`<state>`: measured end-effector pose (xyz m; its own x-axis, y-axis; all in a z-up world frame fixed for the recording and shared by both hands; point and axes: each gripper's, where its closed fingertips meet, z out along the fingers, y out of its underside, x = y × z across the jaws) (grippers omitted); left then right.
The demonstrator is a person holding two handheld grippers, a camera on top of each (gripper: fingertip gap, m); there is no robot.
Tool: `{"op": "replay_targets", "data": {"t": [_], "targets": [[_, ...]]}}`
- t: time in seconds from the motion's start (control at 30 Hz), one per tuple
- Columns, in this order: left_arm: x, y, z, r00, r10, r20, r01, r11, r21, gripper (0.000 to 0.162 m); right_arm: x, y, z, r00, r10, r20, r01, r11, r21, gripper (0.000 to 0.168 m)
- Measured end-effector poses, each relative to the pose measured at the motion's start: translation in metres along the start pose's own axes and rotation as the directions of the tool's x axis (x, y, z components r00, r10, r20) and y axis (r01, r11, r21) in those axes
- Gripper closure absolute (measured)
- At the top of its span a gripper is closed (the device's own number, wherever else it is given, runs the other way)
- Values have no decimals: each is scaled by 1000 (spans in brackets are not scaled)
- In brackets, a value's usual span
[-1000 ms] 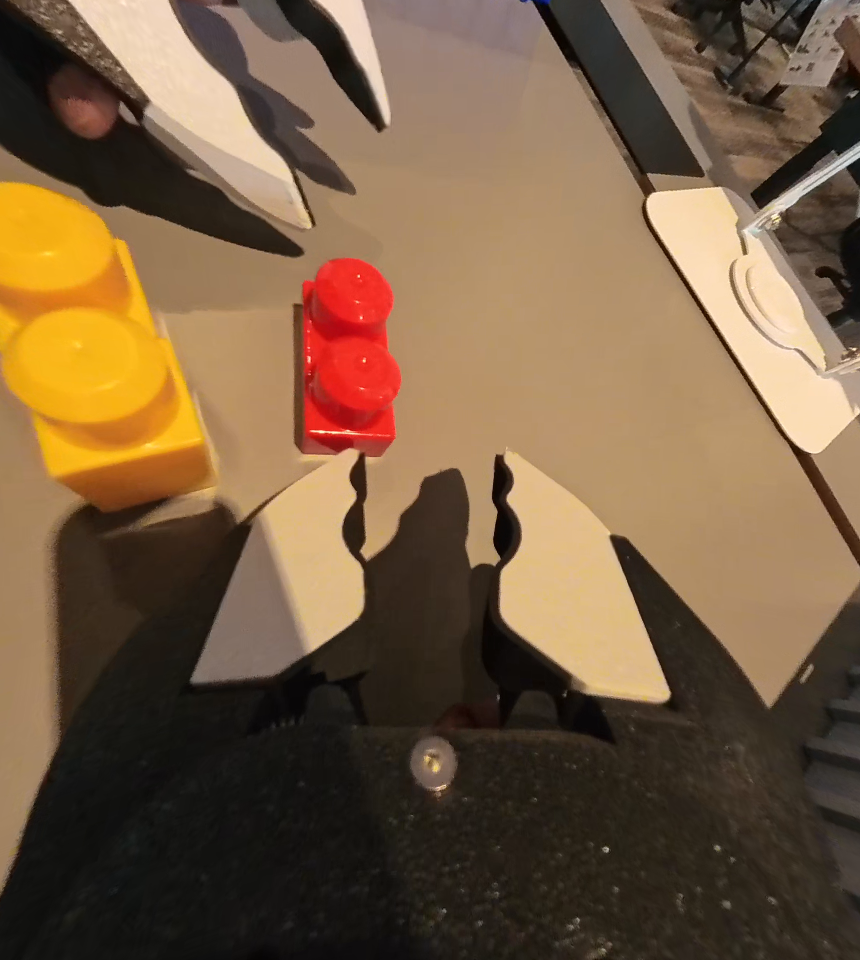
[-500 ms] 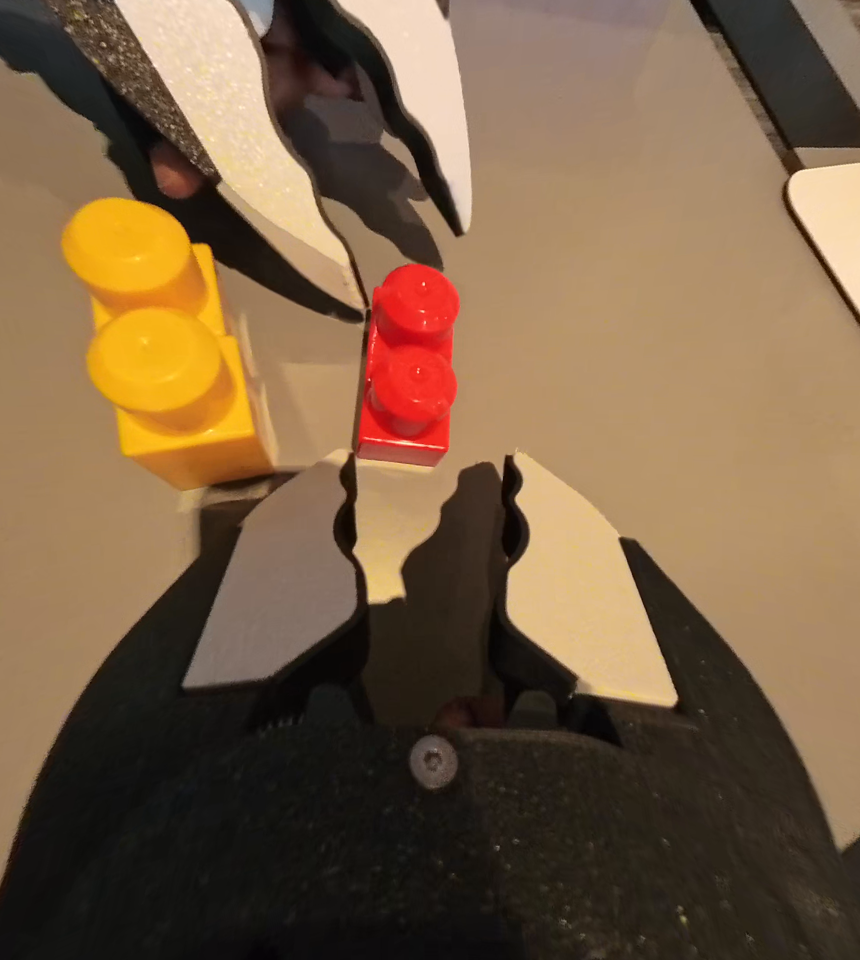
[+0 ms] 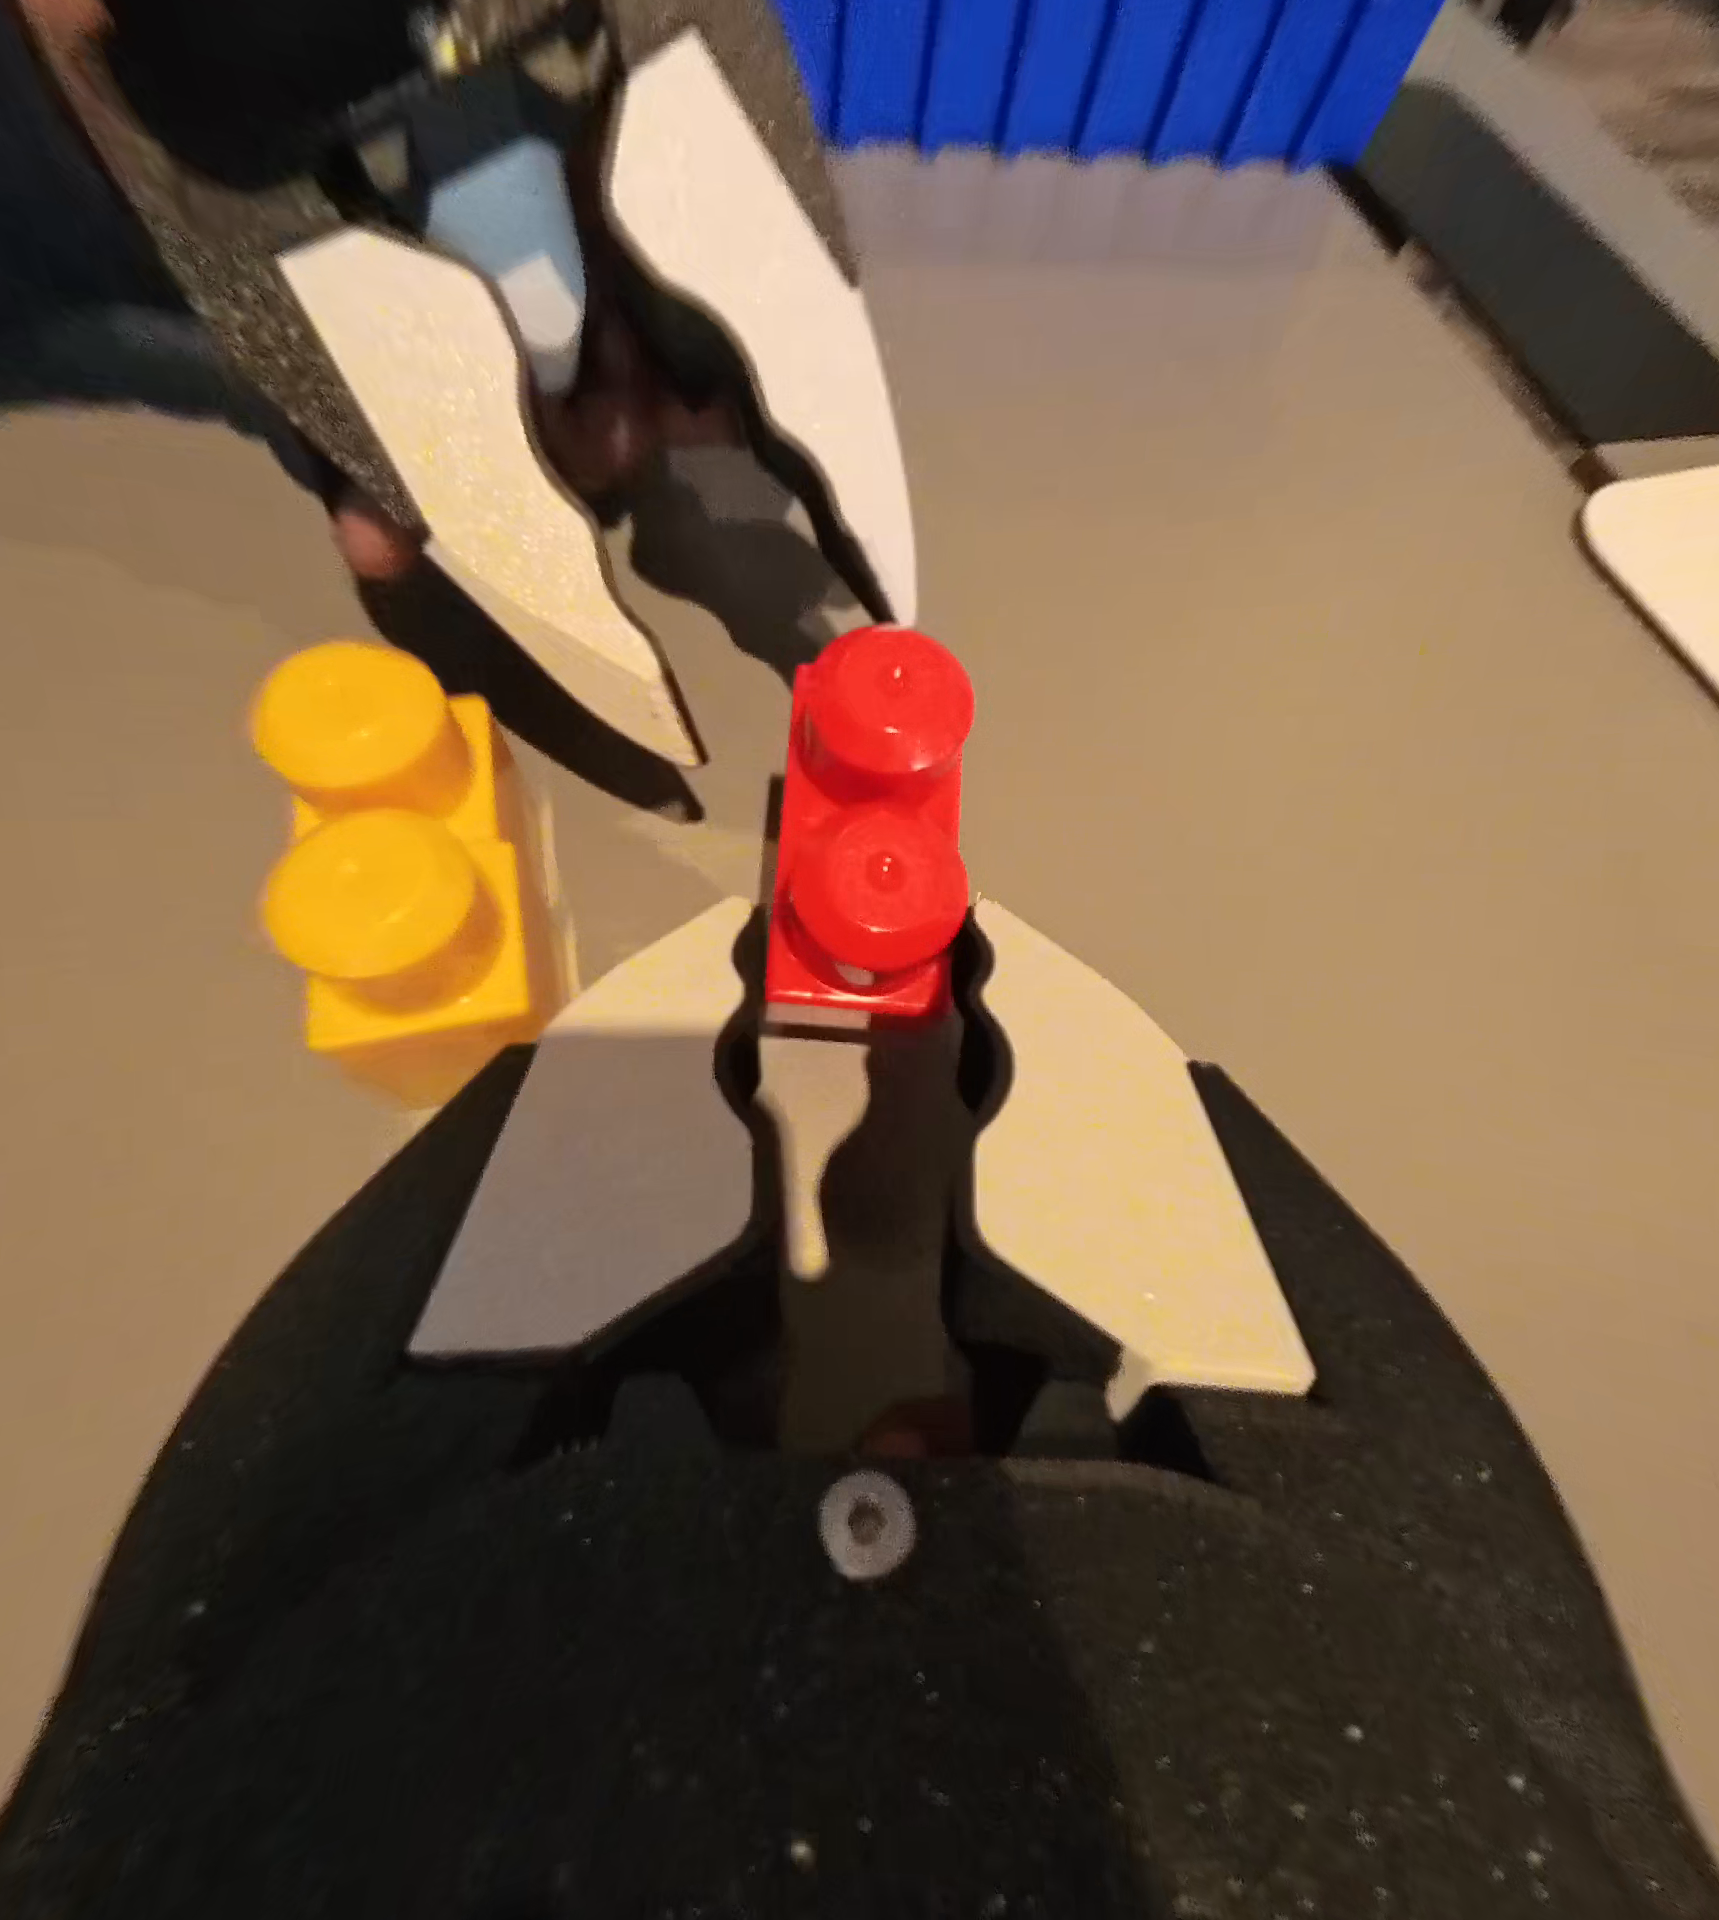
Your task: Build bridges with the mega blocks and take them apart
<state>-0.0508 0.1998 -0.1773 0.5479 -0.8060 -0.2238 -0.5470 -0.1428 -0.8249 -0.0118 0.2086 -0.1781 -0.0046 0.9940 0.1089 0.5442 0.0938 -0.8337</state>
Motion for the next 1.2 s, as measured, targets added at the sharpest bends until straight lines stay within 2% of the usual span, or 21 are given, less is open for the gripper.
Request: {"op": "replay_targets", "data": {"t": [0.1, 0.17, 0.23, 0.3, 0.37, 0.43, 0.6, 0.7, 0.8, 0.83, 1.2], "targets": [[-7, -14, -22, 991, -124, -48, 129, 982, 137, 115, -6, -21, -25, 987, 87, 133, -111, 977, 183, 134], [-2, -30, -40, 977, -166, -137, 195, 952, 235, 112, -15, -37, -44, 974, 85, 211, -141, 953, 267, 134], [8, -51, -59, 964, -152, -219, 221, 916, 334, 109, -25, -43, -51, 973, 33, 226, -91, 964, 251, 134], [17, -65, -70, 967, -101, -235, 189, 901, 391, 107, -37, -40, -46, 978, -38, 207, -2, 982, 188, 134], [29, -67, -69, 971, -34, -237, 125, 916, 381, 104, -46, -38, -39, 978, -104, 179, 80, 988, 133, 134], [40, -63, -62, 970, 13, -242, 73, 936, 344, 103, -54, -41, -36, 976, -119, 182, 98, 988, 121, 134], [54, -51, -46, 966, 48, -255, 23, 963, 268, 103, -61, -36, -32, 972, -155, 175, 149, 988, 49, 134], [56, -41, -36, 968, 79, -239, -28, 978, 208, 108, -65, -29, -29, 968, -169, 185, 170, 985, 11, 134], [61, -28, -28, 964, 120, -236, -88, 986, 142, 124, -68, -25, -26, 966, -171, 195, 176, 984, -8, 134], [62, -24, -25, 964, 129, -233, -103, 987, 120, 124, -68, -22, -24, 965, -177, 195, 186, 982, -26, 134], [63, -19, -22, 963, 14, -270, 8, 997, 81, 125, -66, -24, -25, 970, -117, 213, 108, 993, 53, 134]]}}
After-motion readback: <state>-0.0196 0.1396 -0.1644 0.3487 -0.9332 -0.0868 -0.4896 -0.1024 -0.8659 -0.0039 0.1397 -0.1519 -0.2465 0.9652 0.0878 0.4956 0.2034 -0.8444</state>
